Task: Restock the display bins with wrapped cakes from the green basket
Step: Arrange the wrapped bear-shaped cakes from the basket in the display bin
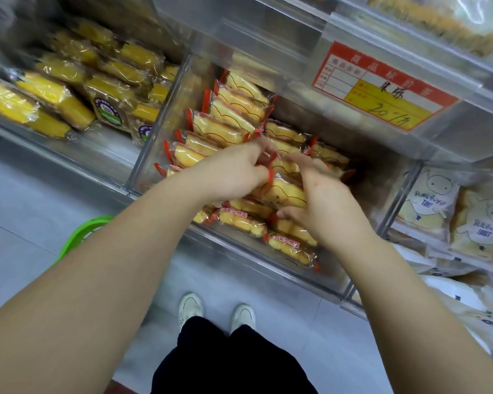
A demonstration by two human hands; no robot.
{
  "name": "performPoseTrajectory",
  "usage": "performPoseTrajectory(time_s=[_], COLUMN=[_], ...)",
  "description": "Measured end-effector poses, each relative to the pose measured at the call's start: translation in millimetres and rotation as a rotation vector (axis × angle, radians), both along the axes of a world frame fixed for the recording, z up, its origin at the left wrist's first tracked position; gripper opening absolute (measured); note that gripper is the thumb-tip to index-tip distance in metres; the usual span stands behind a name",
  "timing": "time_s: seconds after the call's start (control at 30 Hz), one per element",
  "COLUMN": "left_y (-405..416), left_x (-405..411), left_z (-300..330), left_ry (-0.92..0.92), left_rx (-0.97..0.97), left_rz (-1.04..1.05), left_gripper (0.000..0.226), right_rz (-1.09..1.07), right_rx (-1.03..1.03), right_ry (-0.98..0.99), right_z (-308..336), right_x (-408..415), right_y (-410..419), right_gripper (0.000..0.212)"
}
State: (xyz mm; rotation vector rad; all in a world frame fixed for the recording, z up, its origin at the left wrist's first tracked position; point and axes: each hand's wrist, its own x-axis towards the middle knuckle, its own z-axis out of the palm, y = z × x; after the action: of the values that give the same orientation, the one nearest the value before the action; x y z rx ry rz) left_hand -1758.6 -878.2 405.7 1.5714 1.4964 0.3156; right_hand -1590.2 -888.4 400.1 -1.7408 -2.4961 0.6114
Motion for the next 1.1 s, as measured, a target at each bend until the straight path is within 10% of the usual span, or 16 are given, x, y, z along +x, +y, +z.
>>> performPoseTrajectory(time_s=[0.13,0.33,0.63,0.9,1.1], left_y=[-9,-12,4,50,38], left_x=[9,13,14,28,22], left_z=[-14,-23,-4,-25,-33], left_ry=[0.35,0.328,0.186,0.581,0.369], left_rx=[0.177,0.35,0.432,0.525,0.549], left_rz=[-0.223,-0.049,0.072,0.109,0.282], left_gripper=[0.087,0.06,0.066,0.067,0.061], right_rz=[-0.029,-0.329,-0.595,-0.603,-0.671], right_rx=[0.124,-0.085,-0.156,-0.019,-0.037], right_ry=[-0.006,0.179,0.748,0.45,0.546], right_z=[-19,-24,-23,-32,-42], right_x=[-9,16,15,-1,-9], right_y=[0,3,16,73,74], right_gripper=[0.092,0.126,0.069,0.064,0.064])
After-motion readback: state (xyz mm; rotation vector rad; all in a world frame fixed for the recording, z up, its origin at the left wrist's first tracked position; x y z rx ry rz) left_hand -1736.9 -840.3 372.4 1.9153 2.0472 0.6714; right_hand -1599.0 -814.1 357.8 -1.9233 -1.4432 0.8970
